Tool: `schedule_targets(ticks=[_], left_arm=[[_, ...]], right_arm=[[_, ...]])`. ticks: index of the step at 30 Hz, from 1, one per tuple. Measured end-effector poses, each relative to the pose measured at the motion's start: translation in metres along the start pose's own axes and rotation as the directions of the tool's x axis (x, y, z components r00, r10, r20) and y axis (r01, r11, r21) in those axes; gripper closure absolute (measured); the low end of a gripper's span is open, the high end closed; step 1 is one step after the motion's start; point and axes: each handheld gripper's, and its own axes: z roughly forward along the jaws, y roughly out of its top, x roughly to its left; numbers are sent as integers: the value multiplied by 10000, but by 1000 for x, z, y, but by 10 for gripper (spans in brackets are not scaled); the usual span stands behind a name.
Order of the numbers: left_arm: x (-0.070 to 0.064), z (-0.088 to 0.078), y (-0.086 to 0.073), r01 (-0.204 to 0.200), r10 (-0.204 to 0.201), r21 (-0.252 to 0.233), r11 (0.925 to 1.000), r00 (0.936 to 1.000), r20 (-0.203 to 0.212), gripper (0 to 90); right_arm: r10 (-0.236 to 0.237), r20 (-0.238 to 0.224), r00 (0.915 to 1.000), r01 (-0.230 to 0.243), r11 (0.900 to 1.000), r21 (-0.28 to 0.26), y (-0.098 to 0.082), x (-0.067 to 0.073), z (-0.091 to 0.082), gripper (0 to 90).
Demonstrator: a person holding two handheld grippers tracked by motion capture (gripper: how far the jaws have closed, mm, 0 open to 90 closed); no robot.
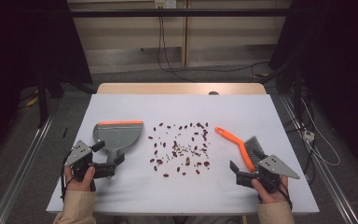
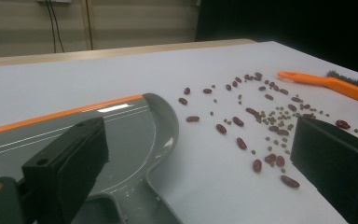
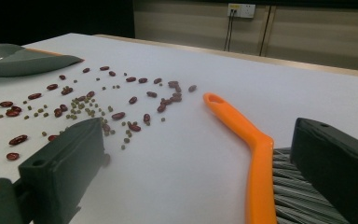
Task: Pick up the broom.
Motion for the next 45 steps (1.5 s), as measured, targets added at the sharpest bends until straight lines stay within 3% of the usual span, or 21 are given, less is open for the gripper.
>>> schedule_targets(ticks=[15,17,29,34,36,39,40,45], left_arm=[[0,0,0,-49,49,-25,10000,10000,-21,39],[-1,1,0,-26,26,-50,10000,10000,-21,39],[0,0,0,-34,34,-51,10000,10000,-43,39],[0,-1,0,24,-25,-152,9999,10000,-91,39],[0,-1,0,26,-27,-139,9999,9999,-111,39],[0,-1,0,31,-32,-131,9999,9999,-109,39],[0,-1,0,31,-32,-127,9999,9999,-95,39],[0,0,0,0,0,-92,10000,10000,-60,39]], right_arm=[[-20,-21,10000,20,10000,2,6,-4,3,39],[-55,-58,10000,56,9998,212,9,-6,4,40],[834,-409,9957,-783,9904,1137,32,-28,22,101],[954,-723,9928,-813,9809,1769,40,-41,32,297],[1099,-675,9916,-933,9727,2126,41,-45,38,326],[979,-718,9926,-790,9699,2305,41,-49,44,384],[879,-724,9935,-664,9637,2587,42,-51,49,445],[456,-619,9970,-230,9454,3252,44,-53,60,512]])
